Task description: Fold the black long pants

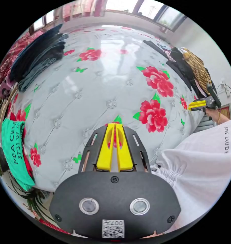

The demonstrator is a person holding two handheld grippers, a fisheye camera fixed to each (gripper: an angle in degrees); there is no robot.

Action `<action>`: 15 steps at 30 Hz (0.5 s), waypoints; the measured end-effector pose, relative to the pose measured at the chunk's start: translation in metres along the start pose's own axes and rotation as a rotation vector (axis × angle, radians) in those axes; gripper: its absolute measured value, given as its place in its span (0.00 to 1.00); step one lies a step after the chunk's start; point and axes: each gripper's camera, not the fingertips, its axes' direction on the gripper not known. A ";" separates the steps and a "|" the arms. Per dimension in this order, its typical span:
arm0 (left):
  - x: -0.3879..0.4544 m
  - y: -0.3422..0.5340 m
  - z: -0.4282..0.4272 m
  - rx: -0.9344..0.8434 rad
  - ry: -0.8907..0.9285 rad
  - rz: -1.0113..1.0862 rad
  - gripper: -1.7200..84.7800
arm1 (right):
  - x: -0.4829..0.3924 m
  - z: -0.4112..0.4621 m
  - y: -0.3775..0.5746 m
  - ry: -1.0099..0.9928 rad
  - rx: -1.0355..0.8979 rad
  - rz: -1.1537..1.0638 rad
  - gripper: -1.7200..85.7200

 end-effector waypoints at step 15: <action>0.143 -0.086 0.075 -0.281 -0.291 0.174 0.01 | 0.128 -0.078 0.180 0.024 0.526 0.574 0.08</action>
